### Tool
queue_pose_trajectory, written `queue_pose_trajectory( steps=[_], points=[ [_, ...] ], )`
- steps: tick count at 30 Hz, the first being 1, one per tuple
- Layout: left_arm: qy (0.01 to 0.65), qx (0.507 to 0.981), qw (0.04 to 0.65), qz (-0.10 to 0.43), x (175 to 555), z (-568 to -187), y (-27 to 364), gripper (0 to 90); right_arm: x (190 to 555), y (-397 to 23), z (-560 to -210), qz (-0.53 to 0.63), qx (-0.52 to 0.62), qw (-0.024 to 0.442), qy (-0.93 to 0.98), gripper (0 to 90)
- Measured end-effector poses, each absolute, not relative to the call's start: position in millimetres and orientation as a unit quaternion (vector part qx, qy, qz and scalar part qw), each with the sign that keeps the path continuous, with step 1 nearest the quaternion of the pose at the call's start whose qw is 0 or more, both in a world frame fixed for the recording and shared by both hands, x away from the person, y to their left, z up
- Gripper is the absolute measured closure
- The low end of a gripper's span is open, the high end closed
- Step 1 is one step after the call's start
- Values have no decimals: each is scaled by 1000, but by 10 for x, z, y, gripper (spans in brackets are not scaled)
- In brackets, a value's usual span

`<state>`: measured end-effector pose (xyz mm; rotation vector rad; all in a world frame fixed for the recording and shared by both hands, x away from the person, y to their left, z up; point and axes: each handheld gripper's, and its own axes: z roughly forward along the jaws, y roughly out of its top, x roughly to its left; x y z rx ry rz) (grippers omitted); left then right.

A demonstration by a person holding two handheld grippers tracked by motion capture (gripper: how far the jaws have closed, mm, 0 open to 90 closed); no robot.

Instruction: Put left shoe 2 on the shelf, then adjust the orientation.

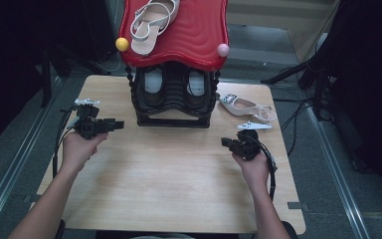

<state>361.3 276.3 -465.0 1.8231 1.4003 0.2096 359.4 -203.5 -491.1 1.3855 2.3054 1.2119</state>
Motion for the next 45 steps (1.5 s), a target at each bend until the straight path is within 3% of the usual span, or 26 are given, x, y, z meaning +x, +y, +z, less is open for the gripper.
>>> queue_pose_trajectory(
  steps=[45],
  points=[
    [531, 741, 404, 82, 3447, -4829, 2668, 500, 4466, -2746, -4738, 397, 535, 148, 731, 900]
  ],
)
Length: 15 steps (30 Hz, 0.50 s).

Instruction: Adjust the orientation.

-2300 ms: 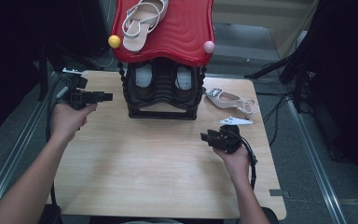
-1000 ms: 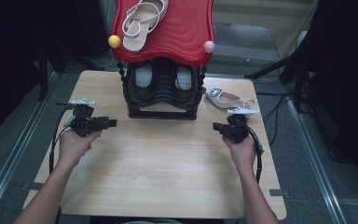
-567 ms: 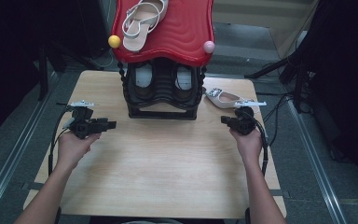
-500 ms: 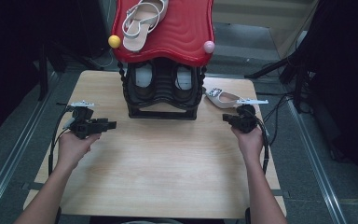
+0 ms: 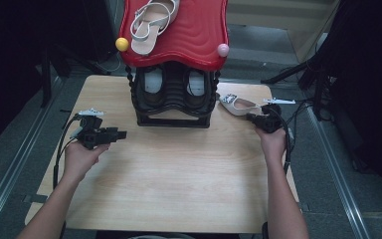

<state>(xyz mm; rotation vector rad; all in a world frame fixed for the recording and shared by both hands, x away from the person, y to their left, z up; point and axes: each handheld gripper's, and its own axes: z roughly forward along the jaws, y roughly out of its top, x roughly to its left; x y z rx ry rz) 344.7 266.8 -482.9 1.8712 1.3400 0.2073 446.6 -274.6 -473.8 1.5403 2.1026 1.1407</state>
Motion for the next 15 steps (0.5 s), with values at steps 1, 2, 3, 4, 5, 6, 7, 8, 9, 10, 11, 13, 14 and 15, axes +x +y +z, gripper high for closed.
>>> queue_pose_trajectory(
  steps=[1, 2, 3, 4, 5, 6, 7, 8, 9, 10, 11, 13, 14, 15],
  points=[
    [528, 745, 400, 82, 3445, -4828, 2669, 500, 4507, -2762, -4714, 386, 540, 142, 735, 900],
    [527, 745, 400, 81, 3441, -4827, 2670, 500, 4529, -2777, -4701, 380, 537, 147, 739, 900],
    [527, 745, 400, 81, 3440, -4826, 2671, 501, 4562, -2805, -4675, 379, 540, 152, 736, 900],
    [527, 746, 400, 81, 3439, -4825, 2671, 500, 4583, -2827, -4661, 381, 540, 153, 735, 900],
    [526, 746, 401, 83, 3435, -4822, 2672, 501, 4607, -2852, -4642, 382, 542, 154, 732, 900],
    [526, 746, 401, 81, 3433, -4820, 2672, 501, 4636, -2872, -4620, 382, 545, 154, 731, 900],
    [525, 746, 401, 80, 3433, -4818, 2672, 501, 4654, -2886, -4610, 379, 546, 156, 731, 900],
    [526, 745, 402, 81, 3432, -4819, 2668, 501, 4679, -2904, -4595, 380, 548, 156, 729, 900],
    [526, 745, 403, 82, 3432, -4824, 2661, 501, 4694, -2912, -4584, 378, 549, 158, 728, 900],
    [525, 745, 403, 83, 3431, -4828, 2655, 501, 4709, -2928, -4572, 379, 549, 164, 726, 900],
    [523, 747, 402, 83, 3431, -4829, 2654, 501, 4735, -2945, -4551, 379, 554, 162, 724, 900],
    [522, 747, 401, 87, 3429, -4829, 2651, 501, 4766, -2975, -4515, 378, 553, 168, 723, 900],
    [522, 746, 403, 87, 3427, -4824, 2654, 502, 4773, -2994, -4491, 377, 556, 172, 721, 900],
    [522, 746, 404, 87, 3427, -4818, 2665, 502, 4774, -3018, -4473, 382, 556, 178, 717, 900]
  ],
)
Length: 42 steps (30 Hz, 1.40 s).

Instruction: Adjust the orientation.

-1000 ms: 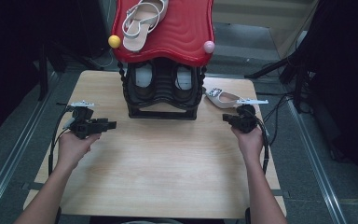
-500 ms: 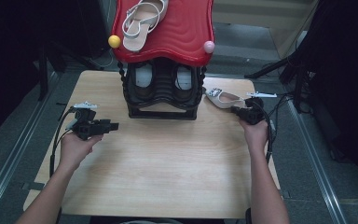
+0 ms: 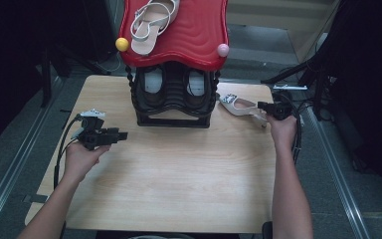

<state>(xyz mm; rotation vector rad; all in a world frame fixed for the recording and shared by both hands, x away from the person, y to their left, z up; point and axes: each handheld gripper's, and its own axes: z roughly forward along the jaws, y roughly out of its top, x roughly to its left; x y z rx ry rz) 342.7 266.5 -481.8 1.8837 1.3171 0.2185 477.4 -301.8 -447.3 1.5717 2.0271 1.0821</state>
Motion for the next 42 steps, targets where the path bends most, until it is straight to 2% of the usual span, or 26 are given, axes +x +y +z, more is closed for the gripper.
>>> queue_pose_trajectory(
  steps=[3, 12, 33, 42],
  points=[
    [523, 743, 408, 87, 3430, -4824, 2675, 502, 4772, -3120, -4466, 389, 566, 186, 703, 900],
    [515, 751, 405, 83, 3428, -4849, 2636, 502, 4861, -3096, -4726, 355, 584, 154, 713, 900],
    [515, 750, 408, 78, 3438, -4875, 2647, 501, 4709, -2805, -4763, 390, 585, 103, 704, 900],
    [513, 752, 407, 76, 3446, -4876, 2634, 501, 4695, -2755, -4714, 395, 582, 112, 702, 900]
  ],
)
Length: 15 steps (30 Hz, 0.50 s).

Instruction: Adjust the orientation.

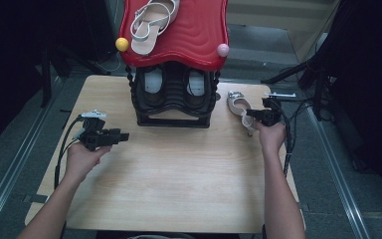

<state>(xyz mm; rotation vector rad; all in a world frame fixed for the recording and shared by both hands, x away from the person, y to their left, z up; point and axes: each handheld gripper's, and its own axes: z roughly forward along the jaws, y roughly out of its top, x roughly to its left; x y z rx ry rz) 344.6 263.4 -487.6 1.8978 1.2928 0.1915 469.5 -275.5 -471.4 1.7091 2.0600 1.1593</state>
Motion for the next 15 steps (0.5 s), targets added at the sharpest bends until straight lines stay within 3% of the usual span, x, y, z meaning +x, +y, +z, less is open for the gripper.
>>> queue_pose_trajectory(
  steps=[7, 15],
  points=[
    [510, 755, 404, 76, 3452, -4873, 2627, 500, 4713, -2779, -4506, 407, 572, 123, 701, 898],
    [509, 756, 405, 75, 3450, -4877, 2621, 499, 4823, -2650, -4626, 388, 567, 109, 718, 796]
  ],
)
